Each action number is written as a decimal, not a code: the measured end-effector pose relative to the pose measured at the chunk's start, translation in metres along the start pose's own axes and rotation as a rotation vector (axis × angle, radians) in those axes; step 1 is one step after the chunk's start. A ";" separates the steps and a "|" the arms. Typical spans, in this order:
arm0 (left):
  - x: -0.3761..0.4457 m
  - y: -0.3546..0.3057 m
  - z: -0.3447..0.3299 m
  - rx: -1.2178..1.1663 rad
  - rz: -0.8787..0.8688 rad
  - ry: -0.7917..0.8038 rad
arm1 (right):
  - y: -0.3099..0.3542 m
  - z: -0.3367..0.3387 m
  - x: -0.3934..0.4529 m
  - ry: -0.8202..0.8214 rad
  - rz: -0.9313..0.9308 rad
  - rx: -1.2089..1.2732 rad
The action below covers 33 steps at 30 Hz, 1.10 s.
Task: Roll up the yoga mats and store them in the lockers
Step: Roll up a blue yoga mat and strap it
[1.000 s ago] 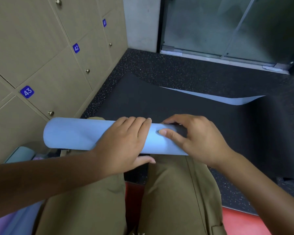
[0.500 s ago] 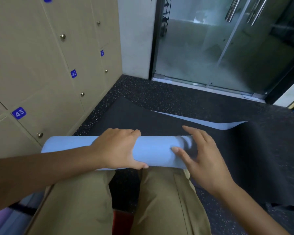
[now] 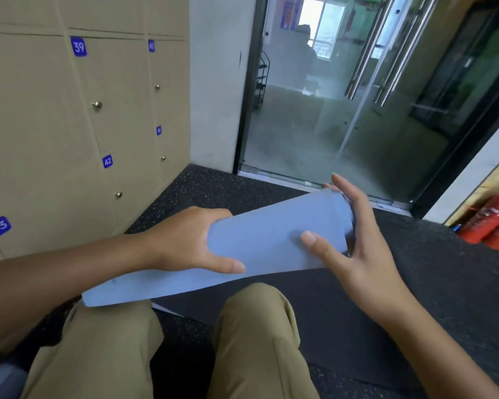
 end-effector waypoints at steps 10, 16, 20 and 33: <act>-0.035 -0.038 -0.001 -0.366 -0.045 -0.069 | 0.076 -0.002 0.007 -0.056 0.174 0.085; -0.082 -0.038 0.000 -0.477 0.000 -0.243 | 0.107 -0.031 -0.023 0.050 0.341 -0.050; -0.122 -0.023 -0.011 -0.524 0.076 -0.332 | 0.117 -0.058 -0.053 0.170 0.400 -0.131; -0.168 0.006 -0.038 -0.618 0.200 -0.431 | 0.097 -0.094 -0.091 0.243 0.509 -0.229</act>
Point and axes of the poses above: each hand's wrist, its own x-axis towards the middle knuckle, its own z-axis out of the back of the hand, y = z × x, the point moved 9 cm from there along x, towards the middle knuckle, and after that the axes turned 14 degrees about -y, right-handed, at the moved point
